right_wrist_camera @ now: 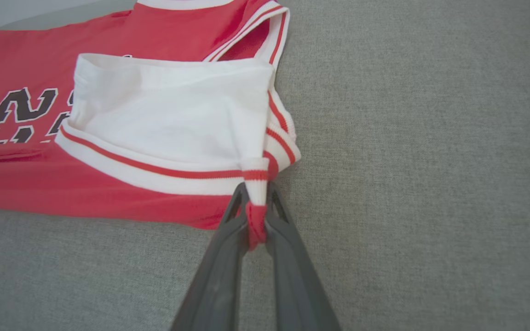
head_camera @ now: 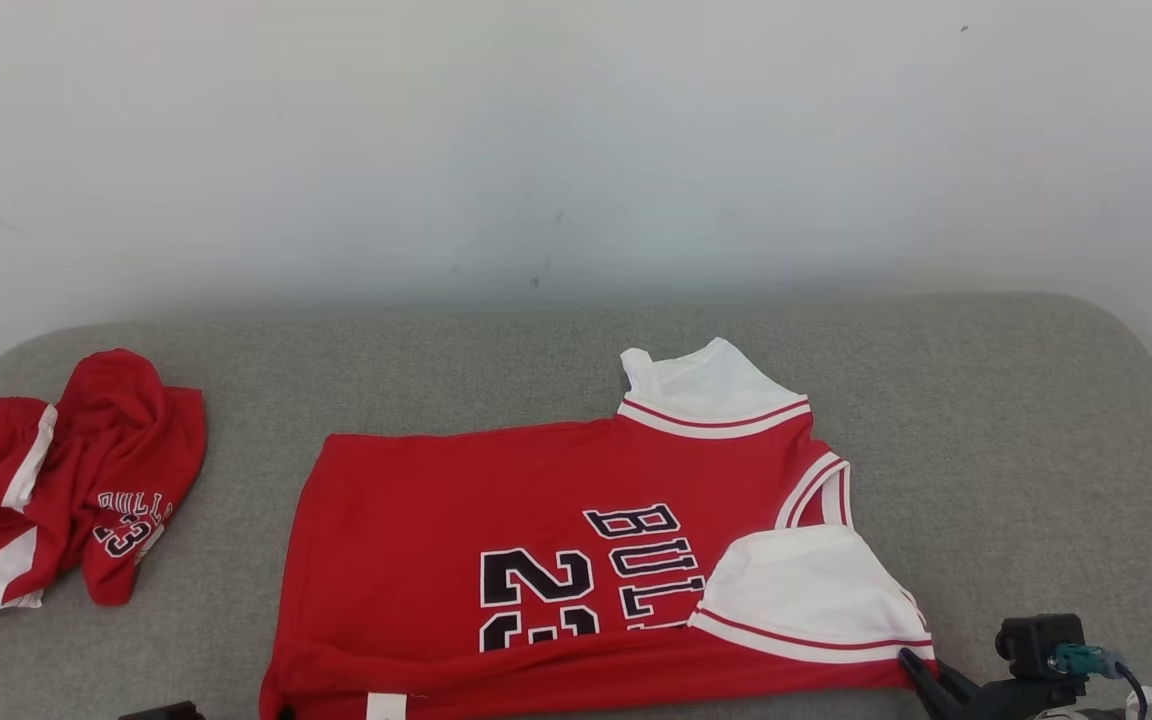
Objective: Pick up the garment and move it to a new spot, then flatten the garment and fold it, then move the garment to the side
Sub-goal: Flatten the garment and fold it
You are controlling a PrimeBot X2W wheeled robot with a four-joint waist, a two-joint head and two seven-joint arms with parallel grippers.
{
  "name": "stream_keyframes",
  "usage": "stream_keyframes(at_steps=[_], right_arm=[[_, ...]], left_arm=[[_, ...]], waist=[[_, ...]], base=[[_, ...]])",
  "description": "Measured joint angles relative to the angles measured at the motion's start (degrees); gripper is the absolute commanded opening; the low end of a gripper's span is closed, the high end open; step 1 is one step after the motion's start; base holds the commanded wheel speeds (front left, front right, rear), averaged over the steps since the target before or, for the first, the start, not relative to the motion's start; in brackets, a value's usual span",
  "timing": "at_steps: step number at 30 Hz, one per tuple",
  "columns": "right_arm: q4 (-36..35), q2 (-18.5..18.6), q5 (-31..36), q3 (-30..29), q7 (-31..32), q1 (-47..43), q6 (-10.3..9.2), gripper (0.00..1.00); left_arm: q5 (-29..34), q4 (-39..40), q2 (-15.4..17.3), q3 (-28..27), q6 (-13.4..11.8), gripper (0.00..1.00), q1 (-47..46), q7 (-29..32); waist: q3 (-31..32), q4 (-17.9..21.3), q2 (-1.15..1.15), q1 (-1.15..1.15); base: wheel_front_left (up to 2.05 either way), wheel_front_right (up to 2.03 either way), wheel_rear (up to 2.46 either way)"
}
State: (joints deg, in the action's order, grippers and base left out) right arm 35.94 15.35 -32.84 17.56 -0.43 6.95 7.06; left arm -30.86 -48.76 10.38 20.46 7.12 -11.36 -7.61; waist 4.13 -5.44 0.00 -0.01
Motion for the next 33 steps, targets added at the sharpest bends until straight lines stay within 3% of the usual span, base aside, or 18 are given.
stream_keyframes(at_steps=[12, 13, 14, 15, 25, 33], right_arm=[[-1.92, 0.31, -0.79, 0.70, 3.71, -2.07, -0.58, 0.00], [-2.27, 0.36, -0.89, 0.75, 3.90, -2.07, -0.58, 0.02], [-2.74, 0.35, -0.93, 0.57, 3.80, -2.08, -0.58, 0.44], [-3.14, 0.27, -1.35, -0.03, 3.42, -2.08, -0.58, 1.00], [-6.33, 2.14, -2.74, -3.26, 1.72, -3.92, -1.77, 1.00], [-12.82, 3.23, -2.68, -5.67, -3.46, -4.31, -3.03, 1.00]], left_arm=[[-1.26, 0.25, 0.07, 0.02, 0.01, 0.00, 0.69, 1.99], [-1.68, 0.27, 0.01, -0.10, 0.01, 0.20, 0.73, 2.03], [-2.08, 0.26, -0.02, -0.29, 0.01, 0.76, 0.74, 2.12], [-2.22, 0.26, 0.01, -0.42, -0.03, 1.00, 0.77, 2.12], [-2.49, 2.32, 0.77, -2.11, -1.07, 1.00, 2.14, 0.33], [-1.98, 8.84, 2.03, -3.26, -2.83, 1.00, 3.02, -4.58]], waist=[[-0.19, 0.03, 0.00, 0.00], [-0.26, 0.04, 0.00, 0.00], [-0.33, 0.04, 0.00, 0.00], [-0.40, 0.04, 0.00, 0.01], [-0.81, -0.38, 0.00, 0.00], [-0.70, -0.74, 0.00, 0.01]], base=[[0.00, 0.00, 0.00], [0.00, 0.00, 0.00], [0.00, 0.00, 0.00], [0.00, 0.00, 0.00], [0.00, 0.00, 0.00], [0.00, 0.00, 0.00]])
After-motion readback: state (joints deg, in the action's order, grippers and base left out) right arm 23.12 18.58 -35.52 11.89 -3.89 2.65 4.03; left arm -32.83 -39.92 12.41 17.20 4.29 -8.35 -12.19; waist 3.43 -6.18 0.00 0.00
